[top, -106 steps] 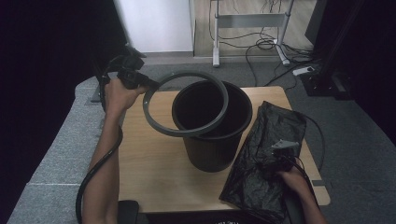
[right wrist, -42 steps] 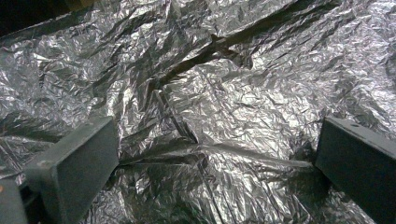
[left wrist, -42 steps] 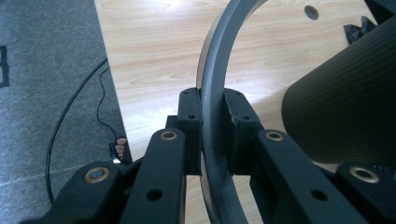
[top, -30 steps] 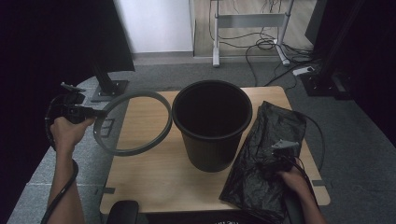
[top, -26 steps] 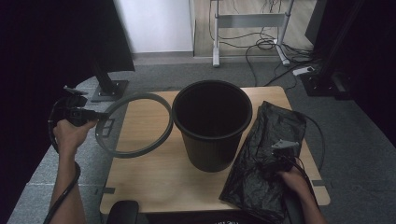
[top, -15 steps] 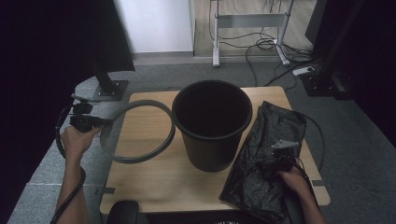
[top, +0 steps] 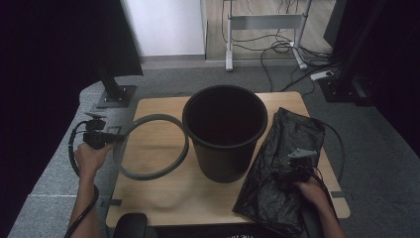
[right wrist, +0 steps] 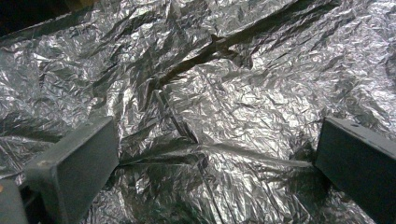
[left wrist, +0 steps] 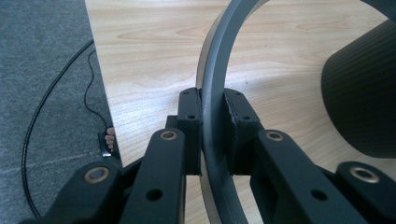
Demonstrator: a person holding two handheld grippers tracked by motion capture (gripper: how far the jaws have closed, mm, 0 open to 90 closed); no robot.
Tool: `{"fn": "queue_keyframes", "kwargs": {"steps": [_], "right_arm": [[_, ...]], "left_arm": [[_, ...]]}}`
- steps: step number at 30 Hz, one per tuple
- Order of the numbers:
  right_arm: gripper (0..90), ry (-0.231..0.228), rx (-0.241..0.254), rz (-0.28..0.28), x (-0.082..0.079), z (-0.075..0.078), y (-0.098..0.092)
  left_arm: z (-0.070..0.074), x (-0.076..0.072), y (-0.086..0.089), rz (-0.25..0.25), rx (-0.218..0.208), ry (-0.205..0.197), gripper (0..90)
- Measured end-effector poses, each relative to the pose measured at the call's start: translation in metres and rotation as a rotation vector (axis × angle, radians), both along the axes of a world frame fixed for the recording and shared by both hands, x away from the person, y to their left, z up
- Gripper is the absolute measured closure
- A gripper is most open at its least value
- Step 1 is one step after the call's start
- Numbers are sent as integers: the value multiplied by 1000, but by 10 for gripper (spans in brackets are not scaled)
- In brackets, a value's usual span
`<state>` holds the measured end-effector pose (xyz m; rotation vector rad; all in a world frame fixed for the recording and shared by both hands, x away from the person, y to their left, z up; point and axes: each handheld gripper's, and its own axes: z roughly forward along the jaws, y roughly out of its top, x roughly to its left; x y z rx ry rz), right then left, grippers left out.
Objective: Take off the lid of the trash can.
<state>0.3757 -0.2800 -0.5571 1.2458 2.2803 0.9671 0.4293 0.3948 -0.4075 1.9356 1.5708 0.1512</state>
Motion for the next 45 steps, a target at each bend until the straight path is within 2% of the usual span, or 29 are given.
{"fn": "queue_keyframes", "kwargs": {"steps": [5, 11, 18, 25, 36, 39, 40, 43, 45], "right_arm": [[0, 0, 0, 0, 0, 0, 0], [0, 0, 0, 1, 0, 0, 0], [0, 0, 1, 2, 0, 0, 0], [0, 0, 1, 3, 0, 0, 0], [0, 1, 2, 3, 0, 0, 0], [0, 0, 2, 4, 0, 0, 0], [0, 1, 2, 3, 0, 0, 0], [0, 1, 2, 3, 0, 0, 0], [0, 0, 2, 3, 0, 0, 0]], "left_arm": [[-17, -1, 0, 5, -7, 11, 785], [-36, -1, -4, 4, 13, 9, 784], [-60, 0, -11, 9, 6, 17, 783], [-81, 0, -16, 22, 24, 19, 783], [-109, -5, -26, 57, 80, 6, 780], [-113, -7, -28, 62, 79, 1, 776], [-115, -8, -29, 61, 92, 1, 774], [-117, -12, -31, 67, 108, -27, 767], [-117, -15, -33, 60, 139, -43, 756]]}}
